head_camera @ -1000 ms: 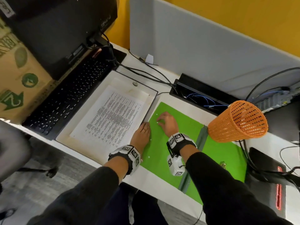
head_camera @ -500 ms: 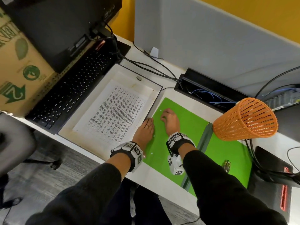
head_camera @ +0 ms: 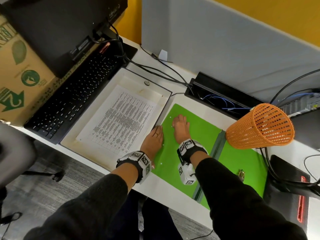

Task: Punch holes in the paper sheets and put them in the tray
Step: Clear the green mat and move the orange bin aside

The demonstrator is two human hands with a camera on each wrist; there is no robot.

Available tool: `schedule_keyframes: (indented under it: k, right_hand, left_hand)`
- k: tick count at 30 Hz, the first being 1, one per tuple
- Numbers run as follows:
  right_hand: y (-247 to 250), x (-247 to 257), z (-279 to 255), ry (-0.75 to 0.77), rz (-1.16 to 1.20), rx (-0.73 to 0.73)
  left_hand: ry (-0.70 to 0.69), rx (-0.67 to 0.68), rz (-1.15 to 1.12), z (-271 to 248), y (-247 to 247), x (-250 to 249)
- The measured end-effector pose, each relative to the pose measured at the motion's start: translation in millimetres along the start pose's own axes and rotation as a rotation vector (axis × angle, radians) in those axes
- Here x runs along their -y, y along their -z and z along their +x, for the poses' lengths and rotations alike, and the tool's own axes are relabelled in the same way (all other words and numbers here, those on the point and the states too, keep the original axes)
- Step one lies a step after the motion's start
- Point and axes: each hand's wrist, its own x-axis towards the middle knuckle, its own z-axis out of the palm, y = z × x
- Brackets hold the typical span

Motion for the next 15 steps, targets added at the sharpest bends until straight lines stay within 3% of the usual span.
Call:
schedule_keyframes:
  k: [6,15]
  right_hand:
    - [5.5,-6.3,0.3,-0.072,0.107,0.011]
    - [6.2,-10.5,0.5,0.001,0.226,-0.031]
  left_hand:
    - [0.004,0.007,-0.013,-0.7,2.1,0.2]
    - [0.0,0.012,-0.061,-1.2,3.6,1.9]
